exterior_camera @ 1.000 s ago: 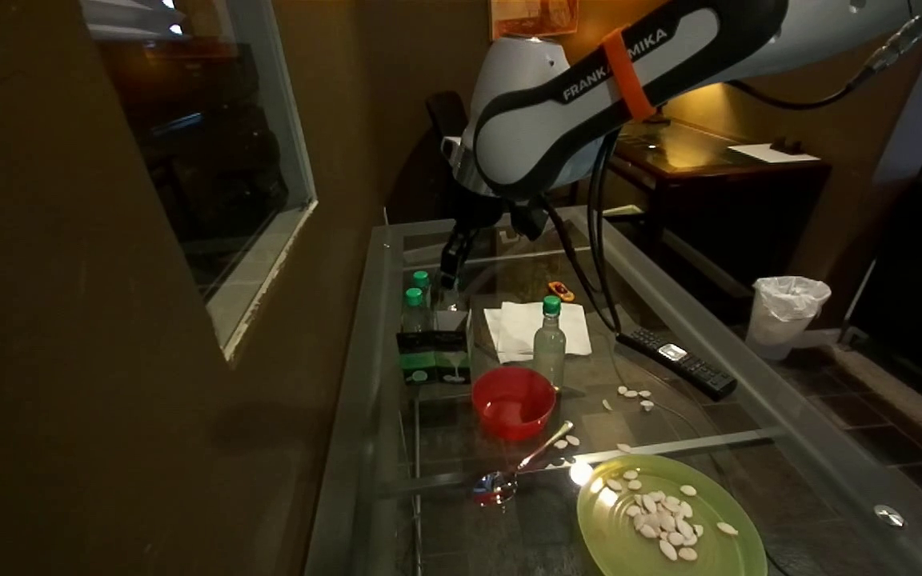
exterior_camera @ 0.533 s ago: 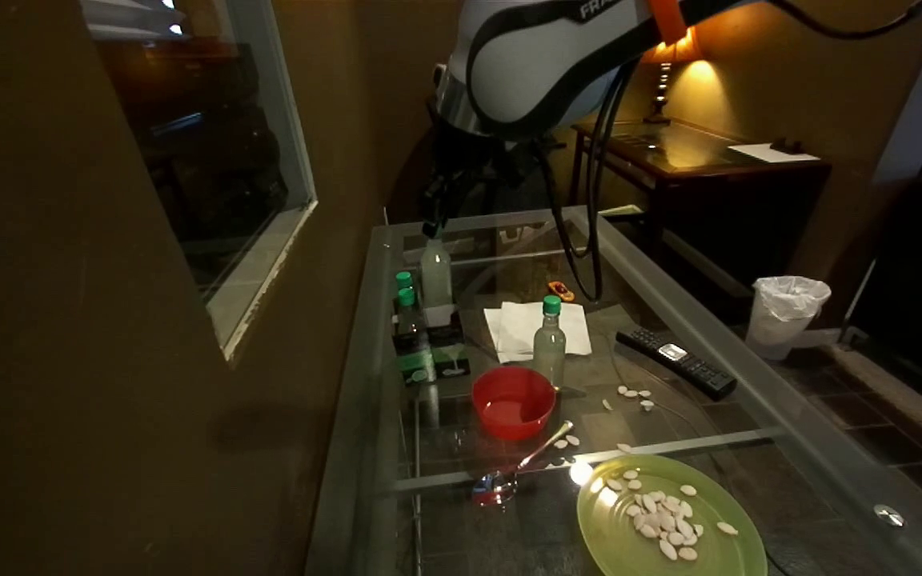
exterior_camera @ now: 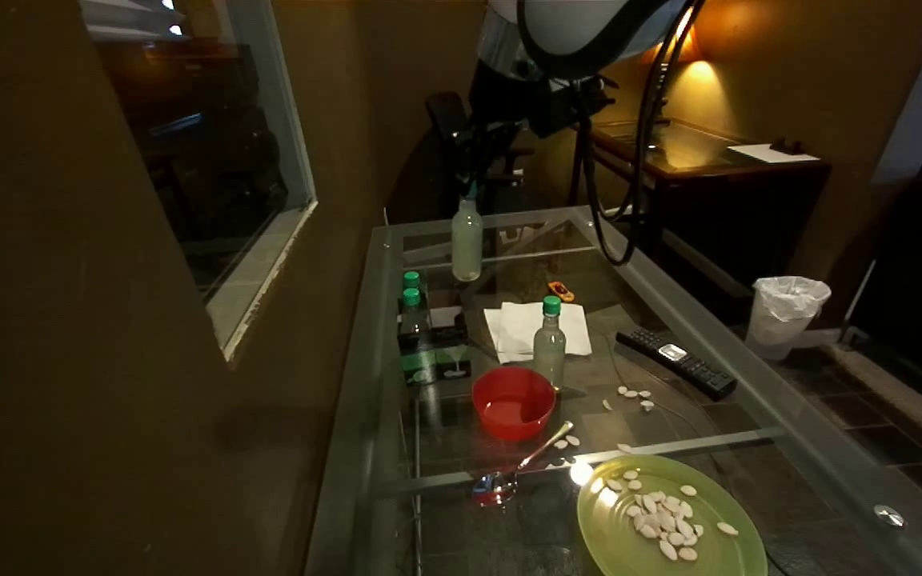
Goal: Remove the two bottom bottles and place them on the table
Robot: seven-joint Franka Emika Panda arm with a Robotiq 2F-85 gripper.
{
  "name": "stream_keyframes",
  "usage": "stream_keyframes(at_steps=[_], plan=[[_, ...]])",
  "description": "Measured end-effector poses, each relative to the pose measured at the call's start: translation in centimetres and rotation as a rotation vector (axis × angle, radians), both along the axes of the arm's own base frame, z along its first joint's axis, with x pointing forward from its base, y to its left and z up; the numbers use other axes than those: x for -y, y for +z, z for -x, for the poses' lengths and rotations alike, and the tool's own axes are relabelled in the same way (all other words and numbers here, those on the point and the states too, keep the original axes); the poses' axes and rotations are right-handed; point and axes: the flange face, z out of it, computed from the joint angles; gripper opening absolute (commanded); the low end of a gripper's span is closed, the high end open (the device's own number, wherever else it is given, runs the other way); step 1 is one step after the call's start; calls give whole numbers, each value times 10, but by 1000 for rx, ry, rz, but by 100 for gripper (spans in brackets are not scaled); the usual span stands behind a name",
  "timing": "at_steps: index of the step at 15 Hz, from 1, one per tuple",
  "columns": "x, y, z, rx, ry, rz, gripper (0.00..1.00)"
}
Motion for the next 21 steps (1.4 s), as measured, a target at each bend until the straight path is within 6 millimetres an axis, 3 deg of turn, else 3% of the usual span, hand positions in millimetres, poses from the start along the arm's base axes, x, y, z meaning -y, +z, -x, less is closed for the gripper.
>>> stream_keyframes(at_steps=[4,8,13,21], plan=[[38,-10,24,-39,-104,-19,7],[66,-39,52,-93,-158,-27,7],[80,-80,84,-139,-171,-19,7],[98,-124,117,-183,-145,-15,7]])
